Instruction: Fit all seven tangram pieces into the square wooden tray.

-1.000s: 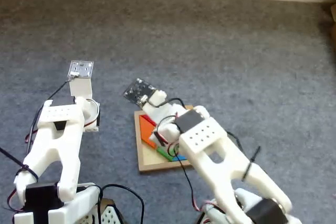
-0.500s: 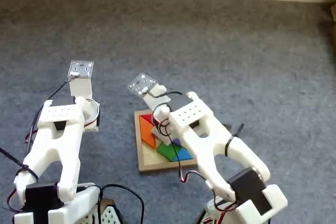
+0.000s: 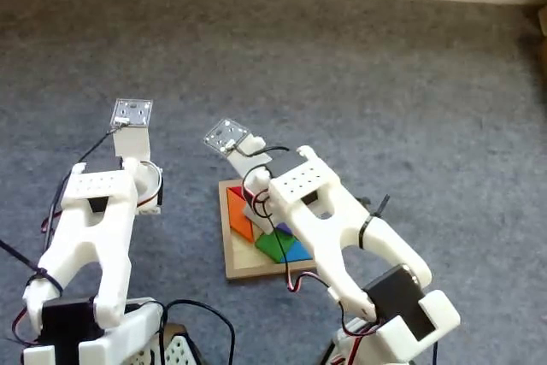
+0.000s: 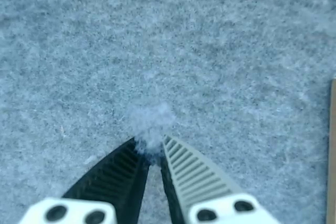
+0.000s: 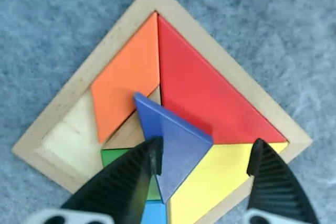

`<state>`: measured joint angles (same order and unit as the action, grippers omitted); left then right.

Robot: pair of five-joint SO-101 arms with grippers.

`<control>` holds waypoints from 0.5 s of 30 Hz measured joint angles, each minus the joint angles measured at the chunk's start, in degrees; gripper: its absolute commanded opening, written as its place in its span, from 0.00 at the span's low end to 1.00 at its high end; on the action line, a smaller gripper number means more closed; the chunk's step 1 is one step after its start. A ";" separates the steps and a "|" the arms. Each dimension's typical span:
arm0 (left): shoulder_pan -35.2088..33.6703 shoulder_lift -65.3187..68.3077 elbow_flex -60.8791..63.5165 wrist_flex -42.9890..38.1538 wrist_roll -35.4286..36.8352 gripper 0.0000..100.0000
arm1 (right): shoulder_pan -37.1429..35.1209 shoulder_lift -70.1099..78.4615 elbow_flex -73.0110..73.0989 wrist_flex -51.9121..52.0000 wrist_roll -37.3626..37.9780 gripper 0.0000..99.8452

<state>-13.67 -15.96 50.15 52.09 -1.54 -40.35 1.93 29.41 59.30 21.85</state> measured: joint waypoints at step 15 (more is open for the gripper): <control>0.00 0.00 0.00 0.00 0.00 0.00 | -6.07 0.18 0.00 2.20 0.00 0.21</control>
<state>-13.67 -15.96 50.15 52.09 -1.54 -46.42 2.11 29.41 61.49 21.85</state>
